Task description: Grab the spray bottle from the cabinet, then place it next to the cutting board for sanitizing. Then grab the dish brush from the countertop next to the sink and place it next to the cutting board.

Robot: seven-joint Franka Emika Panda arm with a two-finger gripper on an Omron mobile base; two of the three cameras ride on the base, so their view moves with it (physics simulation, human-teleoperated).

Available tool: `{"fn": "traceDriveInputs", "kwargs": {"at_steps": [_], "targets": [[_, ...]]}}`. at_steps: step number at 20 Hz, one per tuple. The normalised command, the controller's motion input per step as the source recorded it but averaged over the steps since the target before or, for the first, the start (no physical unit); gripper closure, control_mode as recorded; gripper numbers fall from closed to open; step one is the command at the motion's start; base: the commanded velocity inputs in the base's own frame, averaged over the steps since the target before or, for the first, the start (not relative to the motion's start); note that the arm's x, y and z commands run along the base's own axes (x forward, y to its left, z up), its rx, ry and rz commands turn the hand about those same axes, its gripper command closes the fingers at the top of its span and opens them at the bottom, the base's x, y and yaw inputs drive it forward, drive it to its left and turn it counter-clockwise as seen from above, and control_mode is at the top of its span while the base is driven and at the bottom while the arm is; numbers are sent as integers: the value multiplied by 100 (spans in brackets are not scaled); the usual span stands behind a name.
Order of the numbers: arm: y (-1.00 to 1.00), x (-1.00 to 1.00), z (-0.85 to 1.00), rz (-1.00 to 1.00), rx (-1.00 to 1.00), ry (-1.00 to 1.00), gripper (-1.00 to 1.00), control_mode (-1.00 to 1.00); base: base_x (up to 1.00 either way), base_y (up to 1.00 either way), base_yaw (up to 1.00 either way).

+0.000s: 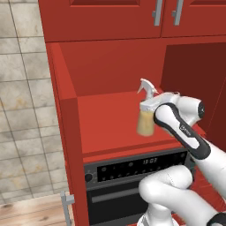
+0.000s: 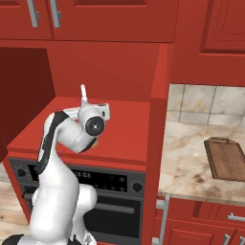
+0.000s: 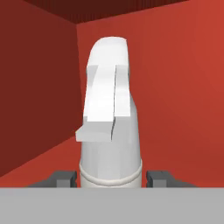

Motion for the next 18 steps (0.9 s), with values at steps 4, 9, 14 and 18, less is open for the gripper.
{"fn": "traceDriveInputs", "kwargs": {"at_steps": [4, 9, 14, 18], "targets": [[0, -94, 30, 0, 0, -15, 100, -100, 0, 0, 0], [0, -95, 47, 0, 0, -19, 100, -100, 0, 0, 0], [0, -100, 72, 0, 0, -16, 100, -100, 0, 0, 0], [0, -100, 82, 0, 0, -3, 100, -100, 0, 0, 0]]}}
